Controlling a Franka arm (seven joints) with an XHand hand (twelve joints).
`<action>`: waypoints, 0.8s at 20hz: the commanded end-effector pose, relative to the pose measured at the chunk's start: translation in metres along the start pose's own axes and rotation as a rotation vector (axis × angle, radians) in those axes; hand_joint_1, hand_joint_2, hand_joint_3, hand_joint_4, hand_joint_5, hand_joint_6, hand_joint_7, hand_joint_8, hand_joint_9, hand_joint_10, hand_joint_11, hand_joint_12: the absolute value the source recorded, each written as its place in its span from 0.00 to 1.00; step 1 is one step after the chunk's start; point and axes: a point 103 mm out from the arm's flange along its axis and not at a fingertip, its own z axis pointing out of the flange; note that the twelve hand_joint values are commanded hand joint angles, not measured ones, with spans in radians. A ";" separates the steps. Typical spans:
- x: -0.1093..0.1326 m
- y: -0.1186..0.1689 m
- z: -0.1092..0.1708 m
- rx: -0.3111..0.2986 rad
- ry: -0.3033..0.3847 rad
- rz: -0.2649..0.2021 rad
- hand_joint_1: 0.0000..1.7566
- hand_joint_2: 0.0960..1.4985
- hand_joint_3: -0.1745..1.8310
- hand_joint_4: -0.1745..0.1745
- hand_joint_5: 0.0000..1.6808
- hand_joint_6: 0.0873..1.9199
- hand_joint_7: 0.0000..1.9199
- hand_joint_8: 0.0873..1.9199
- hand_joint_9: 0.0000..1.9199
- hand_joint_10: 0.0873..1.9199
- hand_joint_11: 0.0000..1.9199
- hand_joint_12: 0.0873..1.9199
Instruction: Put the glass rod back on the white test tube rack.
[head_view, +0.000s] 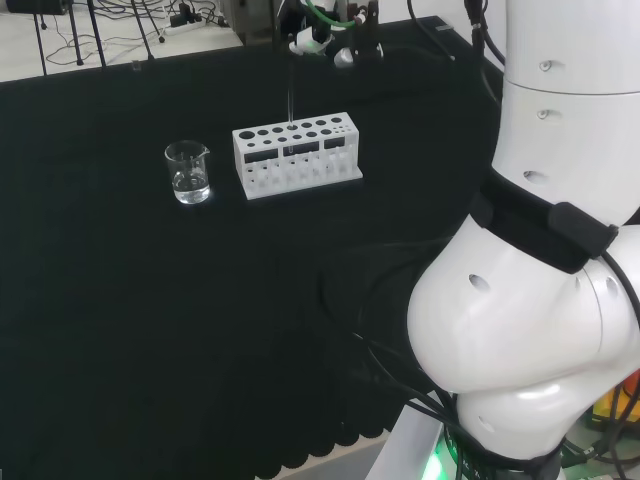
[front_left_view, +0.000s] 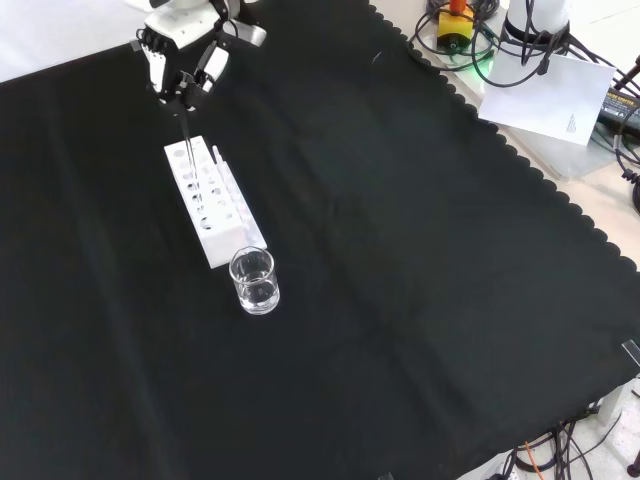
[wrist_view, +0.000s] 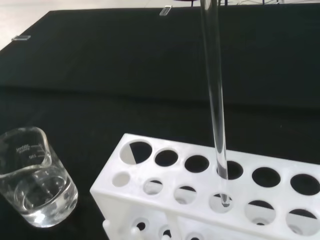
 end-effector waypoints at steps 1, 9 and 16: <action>0.001 0.003 0.006 0.024 0.001 -0.010 0.74 0.69 0.09 0.00 0.63 0.27 0.60 0.52 0.82 0.40 0.85 0.21; -0.006 0.005 0.017 0.055 0.002 -0.008 0.74 0.69 0.09 0.00 0.63 0.27 0.60 0.52 0.82 0.40 0.85 0.21; 0.005 0.017 0.005 0.070 0.012 -0.017 0.74 0.69 0.09 0.00 0.63 0.27 0.60 0.51 0.82 0.40 0.85 0.21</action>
